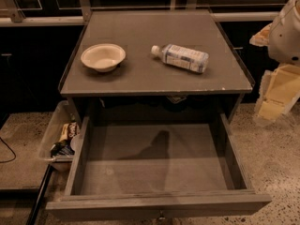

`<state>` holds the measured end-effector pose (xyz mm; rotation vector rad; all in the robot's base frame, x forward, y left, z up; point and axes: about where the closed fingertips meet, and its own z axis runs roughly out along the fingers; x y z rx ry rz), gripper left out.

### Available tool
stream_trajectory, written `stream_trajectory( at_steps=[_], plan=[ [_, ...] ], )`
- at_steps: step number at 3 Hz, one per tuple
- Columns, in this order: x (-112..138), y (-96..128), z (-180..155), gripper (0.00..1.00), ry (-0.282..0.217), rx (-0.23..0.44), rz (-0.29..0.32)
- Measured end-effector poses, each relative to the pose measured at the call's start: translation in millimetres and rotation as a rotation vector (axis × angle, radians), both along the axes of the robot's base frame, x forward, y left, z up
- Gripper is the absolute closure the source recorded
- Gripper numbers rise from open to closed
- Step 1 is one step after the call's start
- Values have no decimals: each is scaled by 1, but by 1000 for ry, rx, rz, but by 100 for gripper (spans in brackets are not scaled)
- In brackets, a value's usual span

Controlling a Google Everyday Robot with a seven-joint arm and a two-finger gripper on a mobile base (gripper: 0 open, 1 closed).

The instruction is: Place blue plastic bottle into top drawer

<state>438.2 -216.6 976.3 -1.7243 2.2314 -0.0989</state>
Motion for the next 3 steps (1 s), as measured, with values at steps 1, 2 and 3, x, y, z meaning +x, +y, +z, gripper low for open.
stream_trajectory(
  at_steps=[1,2,3],
  plan=[
    [0,0,0,0,0,0,0],
    [18,6,-13,0,9,7,1],
    [54,10,-25,0,-28,24,27]
  ],
)
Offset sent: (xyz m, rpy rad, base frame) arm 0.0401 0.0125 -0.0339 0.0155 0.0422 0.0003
